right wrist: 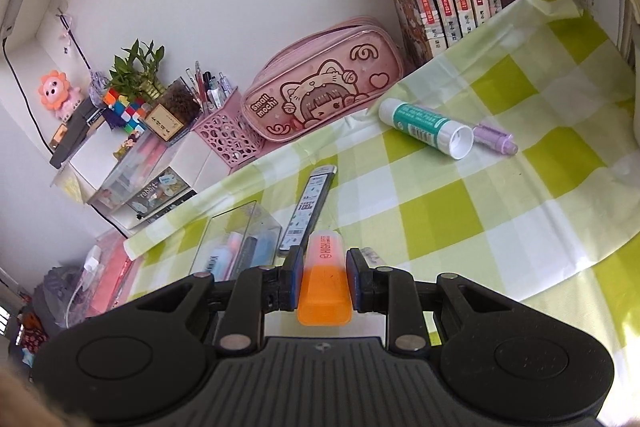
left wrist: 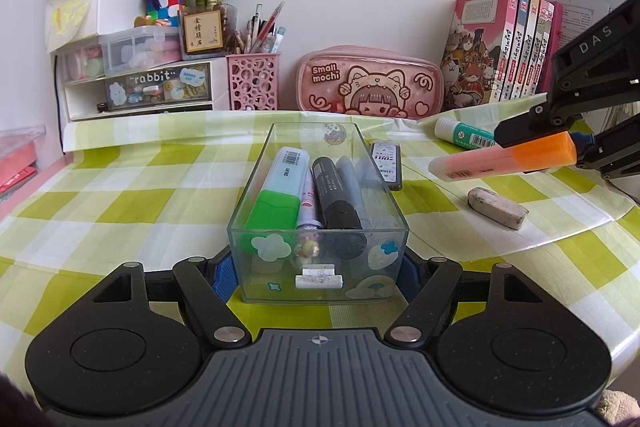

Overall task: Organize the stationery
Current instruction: 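Carry the orange highlighter into the clear box and release it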

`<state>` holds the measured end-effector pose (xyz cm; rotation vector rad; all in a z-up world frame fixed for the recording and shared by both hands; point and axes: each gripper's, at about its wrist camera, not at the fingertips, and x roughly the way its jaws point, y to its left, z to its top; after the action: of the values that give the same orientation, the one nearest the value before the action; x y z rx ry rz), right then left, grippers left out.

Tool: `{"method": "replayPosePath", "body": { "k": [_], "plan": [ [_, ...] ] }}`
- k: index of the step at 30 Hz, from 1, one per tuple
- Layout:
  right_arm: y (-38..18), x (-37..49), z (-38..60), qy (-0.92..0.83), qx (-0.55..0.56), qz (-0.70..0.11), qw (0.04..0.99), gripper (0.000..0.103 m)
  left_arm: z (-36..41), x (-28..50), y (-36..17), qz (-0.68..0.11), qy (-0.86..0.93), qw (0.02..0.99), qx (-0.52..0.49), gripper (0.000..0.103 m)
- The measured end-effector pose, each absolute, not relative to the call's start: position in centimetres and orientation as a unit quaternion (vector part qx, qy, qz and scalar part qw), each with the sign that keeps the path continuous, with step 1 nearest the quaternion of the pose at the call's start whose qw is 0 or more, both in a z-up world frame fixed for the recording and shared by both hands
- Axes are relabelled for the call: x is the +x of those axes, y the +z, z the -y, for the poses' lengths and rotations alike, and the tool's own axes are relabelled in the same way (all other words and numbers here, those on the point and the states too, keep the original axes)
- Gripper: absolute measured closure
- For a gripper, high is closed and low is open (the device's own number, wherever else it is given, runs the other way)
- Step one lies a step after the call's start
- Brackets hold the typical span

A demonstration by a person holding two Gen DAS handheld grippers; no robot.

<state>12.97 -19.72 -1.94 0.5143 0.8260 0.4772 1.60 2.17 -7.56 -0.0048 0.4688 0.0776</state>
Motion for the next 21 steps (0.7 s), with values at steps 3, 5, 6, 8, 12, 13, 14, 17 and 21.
{"method": "replayPosePath", "body": {
  "k": [3,5,6,8,12,13,14,17,21],
  "plan": [
    [-1.5,13.2,19.3,0.233,0.263,-0.394,0.850,0.046,-2.2,1.6,-7.6,-0.232,0.039,0.972,-0.003,0.030],
    [-1.1,13.4,18.9,0.239,0.266,-0.392,0.848,0.046,-2.2,1.6,-7.6,-0.232,0.039,0.972,-0.003,0.030],
    [-0.8,13.5,18.6,0.241,0.265,-0.390,0.848,0.046,-2.2,1.6,-7.6,-0.232,0.039,0.972,-0.003,0.030],
    [-0.4,13.6,17.9,0.247,0.265,-0.389,0.847,0.046,-2.2,1.6,-7.6,-0.232,0.039,0.972,-0.003,0.030],
    [0.4,13.8,15.9,0.267,0.264,-0.390,0.841,0.046,-2.2,1.6,-7.6,-0.232,0.039,0.972,-0.003,0.030],
    [0.6,13.8,15.3,0.269,0.261,-0.390,0.841,0.046,-2.2,1.6,-7.6,-0.232,0.039,0.972,-0.003,0.030],
    [0.8,13.9,14.8,0.270,0.257,-0.390,0.842,0.046,-2.1,1.6,-7.6,-0.232,0.039,0.972,-0.003,0.030],
    [1.0,14.3,13.3,0.265,0.247,-0.390,0.847,0.046,-2.1,1.6,-7.6,-0.232,0.039,0.972,-0.003,0.030],
    [1.0,15.0,11.4,0.250,0.223,-0.390,0.857,0.046,-2.1,1.6,-7.6,-0.232,0.039,0.972,-0.003,0.030]
  ]
}}
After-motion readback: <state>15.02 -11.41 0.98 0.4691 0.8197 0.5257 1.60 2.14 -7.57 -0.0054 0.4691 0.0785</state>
